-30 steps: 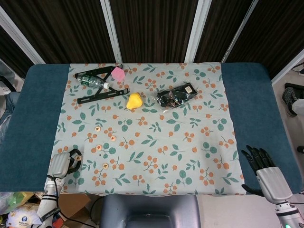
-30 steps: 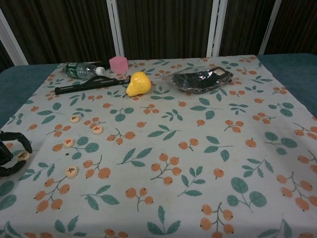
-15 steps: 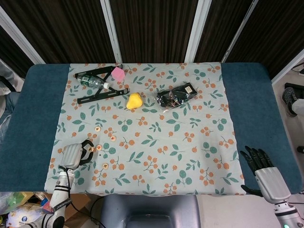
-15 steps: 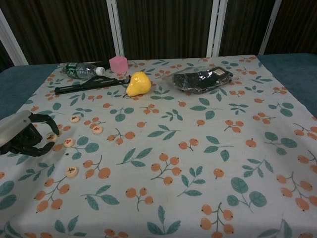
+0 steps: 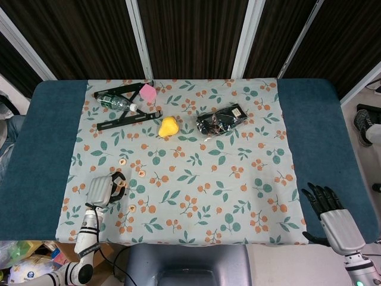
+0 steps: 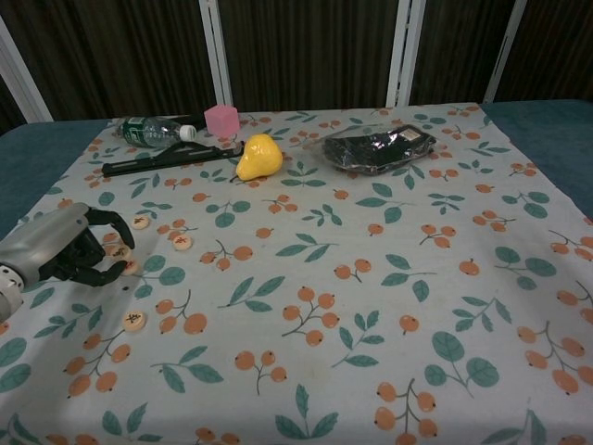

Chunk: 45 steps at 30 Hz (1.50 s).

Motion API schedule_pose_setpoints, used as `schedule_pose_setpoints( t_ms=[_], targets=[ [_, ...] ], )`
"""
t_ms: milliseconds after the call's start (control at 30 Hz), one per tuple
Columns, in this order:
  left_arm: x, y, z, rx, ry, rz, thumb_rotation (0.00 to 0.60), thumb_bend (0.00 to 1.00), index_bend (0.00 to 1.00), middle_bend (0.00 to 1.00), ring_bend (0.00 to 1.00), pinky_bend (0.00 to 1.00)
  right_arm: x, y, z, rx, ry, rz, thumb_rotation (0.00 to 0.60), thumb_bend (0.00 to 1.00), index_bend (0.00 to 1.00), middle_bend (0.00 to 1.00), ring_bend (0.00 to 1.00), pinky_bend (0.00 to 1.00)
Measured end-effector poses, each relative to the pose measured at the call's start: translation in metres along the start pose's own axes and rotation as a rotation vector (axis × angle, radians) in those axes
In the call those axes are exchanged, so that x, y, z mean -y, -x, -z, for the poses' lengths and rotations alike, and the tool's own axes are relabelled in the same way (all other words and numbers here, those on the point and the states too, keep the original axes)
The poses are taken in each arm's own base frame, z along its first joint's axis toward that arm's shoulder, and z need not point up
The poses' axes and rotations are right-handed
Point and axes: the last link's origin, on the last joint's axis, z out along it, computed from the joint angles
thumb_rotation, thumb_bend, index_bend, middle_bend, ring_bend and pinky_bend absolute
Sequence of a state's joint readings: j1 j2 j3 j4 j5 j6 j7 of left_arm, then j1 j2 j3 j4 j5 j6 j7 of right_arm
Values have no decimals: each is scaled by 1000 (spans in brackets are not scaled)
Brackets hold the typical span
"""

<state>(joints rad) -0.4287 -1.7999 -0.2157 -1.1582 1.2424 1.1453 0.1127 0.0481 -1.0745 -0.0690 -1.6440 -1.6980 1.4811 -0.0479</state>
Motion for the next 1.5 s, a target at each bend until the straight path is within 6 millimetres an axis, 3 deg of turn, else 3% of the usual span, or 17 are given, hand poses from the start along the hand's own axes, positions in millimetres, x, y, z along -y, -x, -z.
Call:
schedule_pose_setpoints(
  t_ms=[1133,1500],
  targets=[
    [0,3,-1,29,-6,-18,600,421,413,1000,1000,1000,-2,-2,0,-11,4,-8,600,204,0,0,0,25],
    [-7,-8,21,18,72,12,600,421,385,1000,1000,1000,-1,-2,1,-9,-3,-8,600,205,0,0,0,25]
  ],
)
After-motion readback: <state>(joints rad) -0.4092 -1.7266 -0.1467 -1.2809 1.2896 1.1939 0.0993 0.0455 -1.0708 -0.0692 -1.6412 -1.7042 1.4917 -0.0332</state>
